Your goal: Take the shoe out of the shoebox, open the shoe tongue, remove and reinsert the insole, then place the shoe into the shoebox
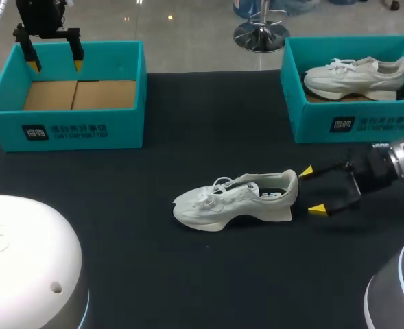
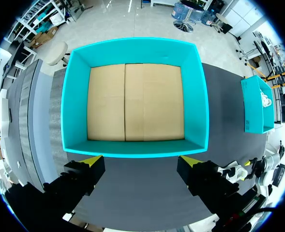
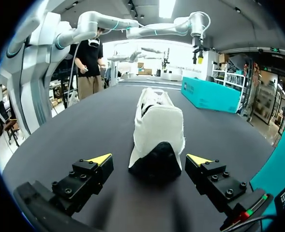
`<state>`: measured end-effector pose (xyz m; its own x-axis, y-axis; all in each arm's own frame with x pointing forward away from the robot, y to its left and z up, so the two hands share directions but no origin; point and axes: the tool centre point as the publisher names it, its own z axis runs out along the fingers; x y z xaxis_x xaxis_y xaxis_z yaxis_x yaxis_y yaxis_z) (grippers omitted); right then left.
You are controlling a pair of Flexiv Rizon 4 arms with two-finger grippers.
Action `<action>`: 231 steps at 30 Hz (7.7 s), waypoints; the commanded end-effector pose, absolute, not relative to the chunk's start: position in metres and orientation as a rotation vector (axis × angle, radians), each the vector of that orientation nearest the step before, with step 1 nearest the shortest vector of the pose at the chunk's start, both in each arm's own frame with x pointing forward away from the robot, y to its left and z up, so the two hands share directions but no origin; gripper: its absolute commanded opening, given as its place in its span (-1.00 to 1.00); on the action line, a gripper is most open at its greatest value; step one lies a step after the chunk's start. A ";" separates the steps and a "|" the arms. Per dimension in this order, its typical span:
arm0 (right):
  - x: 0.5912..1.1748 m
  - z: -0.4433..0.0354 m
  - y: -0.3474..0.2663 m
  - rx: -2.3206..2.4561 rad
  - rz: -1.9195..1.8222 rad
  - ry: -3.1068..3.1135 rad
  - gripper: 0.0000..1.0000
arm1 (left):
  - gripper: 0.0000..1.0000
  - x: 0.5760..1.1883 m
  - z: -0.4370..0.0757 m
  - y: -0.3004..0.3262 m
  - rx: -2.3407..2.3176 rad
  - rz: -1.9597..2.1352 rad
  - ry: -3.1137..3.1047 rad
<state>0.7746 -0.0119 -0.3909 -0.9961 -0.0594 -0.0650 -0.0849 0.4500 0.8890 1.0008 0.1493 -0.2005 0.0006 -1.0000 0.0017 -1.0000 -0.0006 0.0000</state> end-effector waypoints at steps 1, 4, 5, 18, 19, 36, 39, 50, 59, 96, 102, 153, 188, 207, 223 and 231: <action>0.780 -0.406 0.010 -0.134 1.667 2.630 1.00 | 1.00 1.001 -0.200 0.149 2.222 0.001 -2.220; 0.781 -0.411 0.020 -0.144 1.698 2.620 1.00 | 1.00 1.001 -0.200 0.149 2.222 0.001 -2.220; 0.781 -0.413 0.023 -0.145 1.703 2.623 1.00 | 1.00 1.001 -0.200 0.149 2.222 0.001 -2.220; 0.788 -0.429 0.040 -0.128 1.770 2.584 1.00 | 1.00 1.001 -0.200 0.149 2.222 0.001 -2.220; 0.788 -0.427 0.041 -0.128 1.771 2.584 1.00 | 1.00 1.001 -0.200 0.149 2.222 0.001 -2.220; 0.785 -0.422 0.050 -0.156 1.808 2.571 1.00 | 1.00 1.001 -0.200 0.149 2.222 0.001 -2.220; 0.783 -0.420 0.051 -0.155 1.811 2.577 1.00 | 1.00 1.001 -0.200 0.149 2.222 0.001 -2.220; 0.780 -0.427 0.054 -0.158 1.815 2.586 -1.00 | 1.00 1.001 -0.200 0.149 2.222 0.001 -2.220; 0.779 -0.426 0.051 -0.124 1.774 2.565 -1.00 | 1.00 1.001 -0.200 0.149 2.222 0.001 -2.220; 0.779 -0.426 0.051 -0.124 1.774 2.565 -1.00 | 1.00 0.820 -0.231 -0.017 1.922 0.054 -2.514; 0.779 -0.426 0.051 -0.124 1.774 2.565 -1.00 | 1.00 0.800 -0.232 -0.036 1.852 0.103 -2.573; 0.779 -0.426 0.051 -0.124 1.774 2.565 -1.00 | 1.00 0.743 -0.285 -0.230 2.099 -0.205 -2.482; 0.779 -0.426 0.051 -0.124 1.774 2.565 -1.00 | 1.00 0.759 -0.348 -0.266 2.248 -0.317 -2.423; 0.779 -0.426 0.051 -0.124 1.774 2.565 -1.00 | 0.83 0.750 -0.357 -0.232 2.313 -0.411 -2.394; 0.779 -0.426 0.051 -0.124 1.774 2.565 -1.00 | -1.00 0.755 -0.322 -0.215 2.315 -0.271 -2.349; 0.779 -0.426 0.051 -0.124 1.774 2.565 -1.00 | -1.00 0.759 -0.304 -0.191 2.328 -0.196 -2.324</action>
